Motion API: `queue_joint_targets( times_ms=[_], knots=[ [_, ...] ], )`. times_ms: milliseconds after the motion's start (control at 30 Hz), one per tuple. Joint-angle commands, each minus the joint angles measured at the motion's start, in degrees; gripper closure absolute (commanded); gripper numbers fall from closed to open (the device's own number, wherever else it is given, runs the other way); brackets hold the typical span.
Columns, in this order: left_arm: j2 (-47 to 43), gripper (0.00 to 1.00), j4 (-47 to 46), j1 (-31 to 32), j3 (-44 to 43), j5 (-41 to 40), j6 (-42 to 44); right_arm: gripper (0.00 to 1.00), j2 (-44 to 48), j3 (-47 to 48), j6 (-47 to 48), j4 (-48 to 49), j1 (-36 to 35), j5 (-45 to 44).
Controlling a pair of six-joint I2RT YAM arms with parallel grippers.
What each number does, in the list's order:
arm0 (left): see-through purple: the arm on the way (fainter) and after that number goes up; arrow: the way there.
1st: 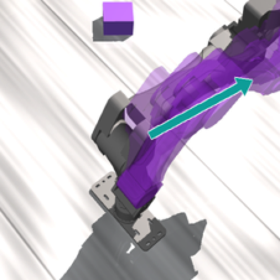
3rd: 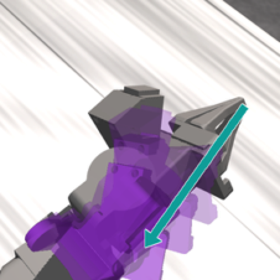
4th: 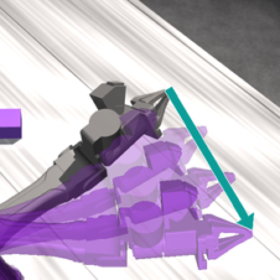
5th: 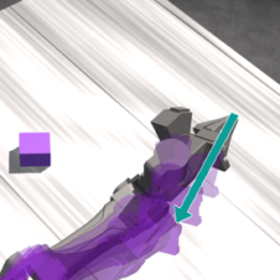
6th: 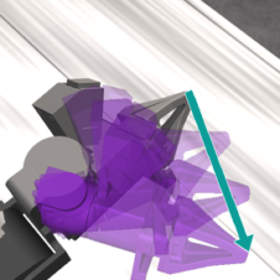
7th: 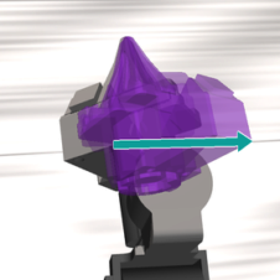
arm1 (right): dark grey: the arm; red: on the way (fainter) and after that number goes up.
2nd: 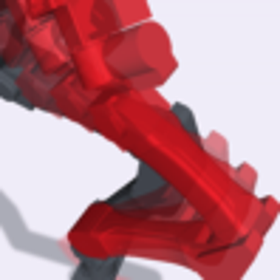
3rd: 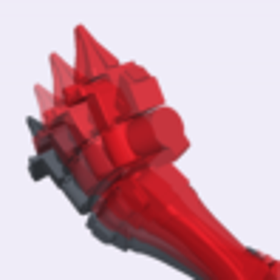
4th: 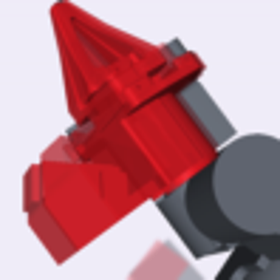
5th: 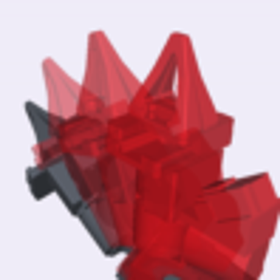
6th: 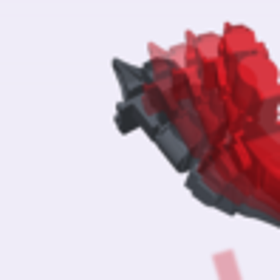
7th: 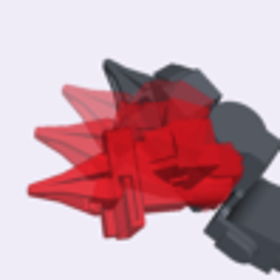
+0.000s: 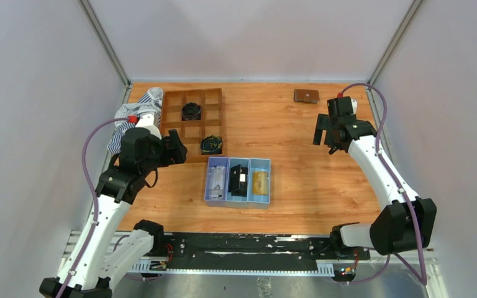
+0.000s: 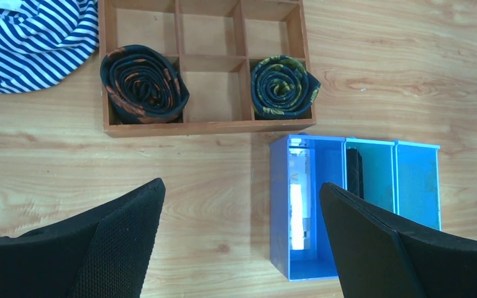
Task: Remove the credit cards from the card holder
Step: Move the card holder to the center of the board.
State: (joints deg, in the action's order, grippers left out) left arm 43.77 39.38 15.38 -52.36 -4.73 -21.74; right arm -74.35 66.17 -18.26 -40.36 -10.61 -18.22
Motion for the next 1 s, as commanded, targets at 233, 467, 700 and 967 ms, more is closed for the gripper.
queue_joint_targets(
  times_ms=[233,467,700,967],
  knots=[
    [1.3,0.00,-0.2,-0.4,-0.3,-0.7,-1.2,0.00,0.0,0.6,-2.9,-1.0,-0.8,-1.8],
    [3.2,0.00,-3.9,0.1,0.4,10.3,-1.6,0.00,-3.3,0.9,-4.8,5.9,0.9,-1.5],
    [5.2,0.00,-4.8,3.0,0.4,8.6,-1.8,0.00,-20.4,17.1,-3.9,11.1,4.0,4.8],
    [5.2,0.00,-6.9,3.1,1.2,7.2,-1.6,0.00,-45.1,44.6,-6.1,8.1,5.6,4.6]
  ],
)
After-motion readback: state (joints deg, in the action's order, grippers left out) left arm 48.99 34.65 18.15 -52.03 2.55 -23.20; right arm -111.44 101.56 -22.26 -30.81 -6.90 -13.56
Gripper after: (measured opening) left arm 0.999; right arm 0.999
